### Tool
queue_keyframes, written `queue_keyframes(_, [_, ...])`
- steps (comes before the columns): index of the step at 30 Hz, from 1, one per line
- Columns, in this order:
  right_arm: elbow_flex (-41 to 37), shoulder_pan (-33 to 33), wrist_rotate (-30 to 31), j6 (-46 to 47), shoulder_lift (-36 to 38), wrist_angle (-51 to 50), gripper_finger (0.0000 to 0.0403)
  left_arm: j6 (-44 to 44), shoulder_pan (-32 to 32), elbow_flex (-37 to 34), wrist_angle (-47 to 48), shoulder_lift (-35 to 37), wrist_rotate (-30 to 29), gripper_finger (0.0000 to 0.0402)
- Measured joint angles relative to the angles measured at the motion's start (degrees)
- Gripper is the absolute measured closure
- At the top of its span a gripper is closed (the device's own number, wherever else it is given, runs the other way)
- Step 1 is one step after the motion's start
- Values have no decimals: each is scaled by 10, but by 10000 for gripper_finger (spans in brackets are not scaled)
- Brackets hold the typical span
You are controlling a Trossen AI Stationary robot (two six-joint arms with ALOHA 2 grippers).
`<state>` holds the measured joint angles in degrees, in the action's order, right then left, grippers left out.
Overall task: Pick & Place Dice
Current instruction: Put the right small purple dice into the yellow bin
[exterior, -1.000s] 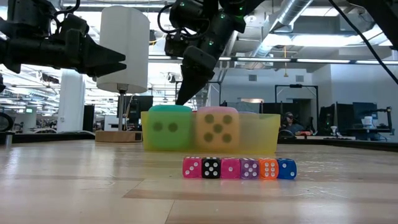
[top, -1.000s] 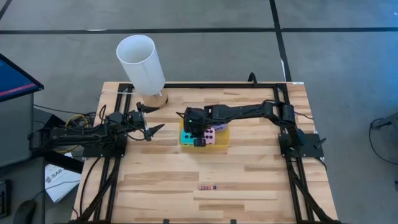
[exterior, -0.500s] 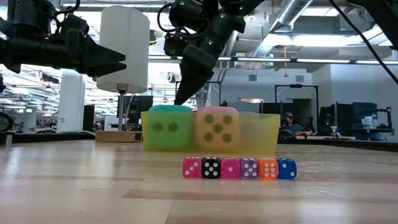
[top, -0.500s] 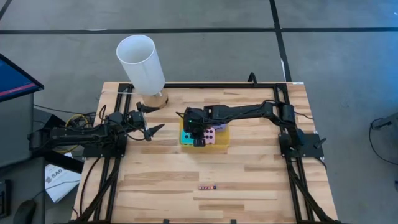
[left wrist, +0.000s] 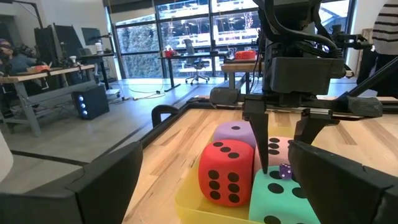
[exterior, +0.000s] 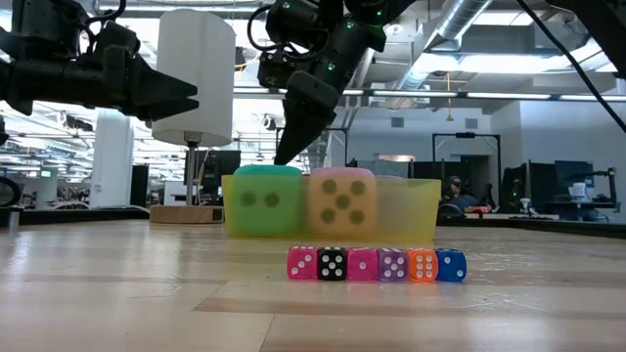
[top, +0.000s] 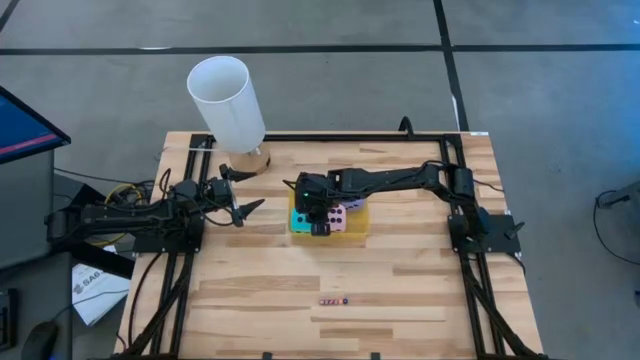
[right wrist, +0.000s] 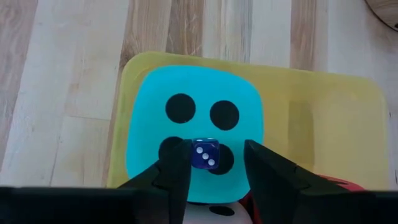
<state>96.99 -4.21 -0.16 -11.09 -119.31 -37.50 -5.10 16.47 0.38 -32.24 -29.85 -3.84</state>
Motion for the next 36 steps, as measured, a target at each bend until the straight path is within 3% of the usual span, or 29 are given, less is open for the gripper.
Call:
queue_keyframes(28, [0, 0, 0, 2, 0, 0, 264, 25, 0, 0, 3, 0, 0, 12])
queue_keyframes(32, [0, 0, 0, 2, 0, 0, 264, 15, 0, 0, 3, 0, 0, 40])
queue_keyframes(36, [0, 0, 0, 2, 0, 0, 264, 10, 0, 0, 3, 0, 0, 96])
